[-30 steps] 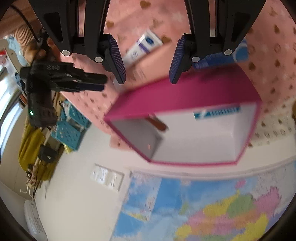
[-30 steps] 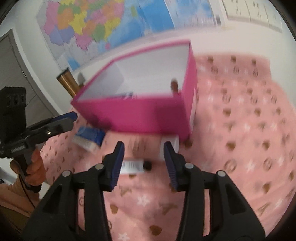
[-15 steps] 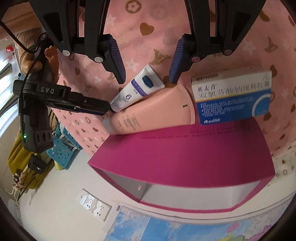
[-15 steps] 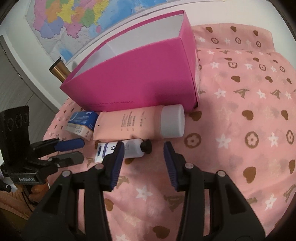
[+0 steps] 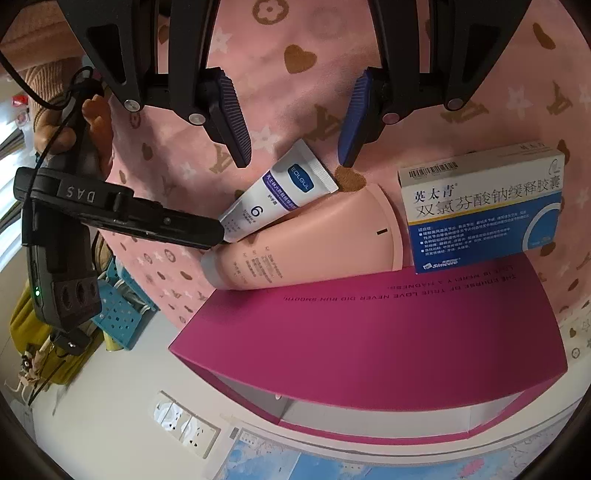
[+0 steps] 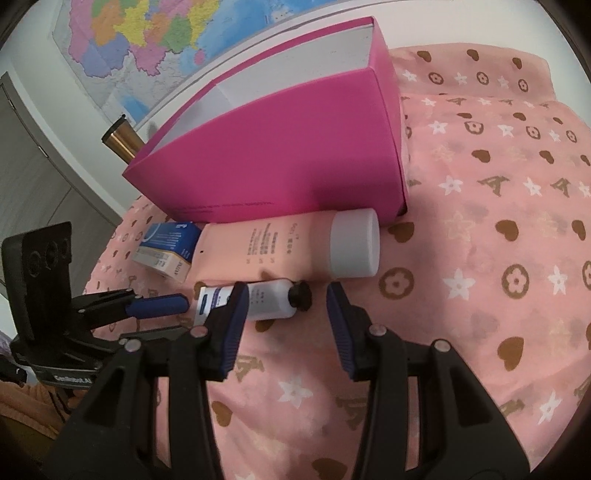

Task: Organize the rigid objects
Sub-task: 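Lower the right gripper to the small white tube with blue label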

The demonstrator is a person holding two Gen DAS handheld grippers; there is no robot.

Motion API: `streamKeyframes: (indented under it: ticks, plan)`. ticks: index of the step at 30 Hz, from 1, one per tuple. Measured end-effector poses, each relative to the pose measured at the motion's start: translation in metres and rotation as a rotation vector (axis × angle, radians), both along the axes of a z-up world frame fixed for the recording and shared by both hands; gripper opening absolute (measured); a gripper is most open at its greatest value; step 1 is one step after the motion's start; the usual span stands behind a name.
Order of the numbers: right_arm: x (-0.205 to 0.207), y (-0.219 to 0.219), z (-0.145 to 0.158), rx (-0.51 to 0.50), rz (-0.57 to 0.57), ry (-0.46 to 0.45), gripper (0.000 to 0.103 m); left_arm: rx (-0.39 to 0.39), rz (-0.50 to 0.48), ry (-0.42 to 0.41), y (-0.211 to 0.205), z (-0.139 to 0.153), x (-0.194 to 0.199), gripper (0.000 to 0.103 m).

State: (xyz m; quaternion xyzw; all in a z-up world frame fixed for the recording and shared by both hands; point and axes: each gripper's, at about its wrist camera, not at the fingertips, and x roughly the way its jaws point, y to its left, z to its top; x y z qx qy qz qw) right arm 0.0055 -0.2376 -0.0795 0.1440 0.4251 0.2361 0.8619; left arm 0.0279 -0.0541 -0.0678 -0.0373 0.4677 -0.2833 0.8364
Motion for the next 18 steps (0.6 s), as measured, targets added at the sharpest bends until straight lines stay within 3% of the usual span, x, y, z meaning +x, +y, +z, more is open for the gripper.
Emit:
streamKeyframes:
  ticks: [18]
  plan:
    - [-0.003,0.011,-0.001,-0.001,0.021,0.019,0.046,-0.044,-0.031,0.021,-0.010,0.000,0.005,0.050]
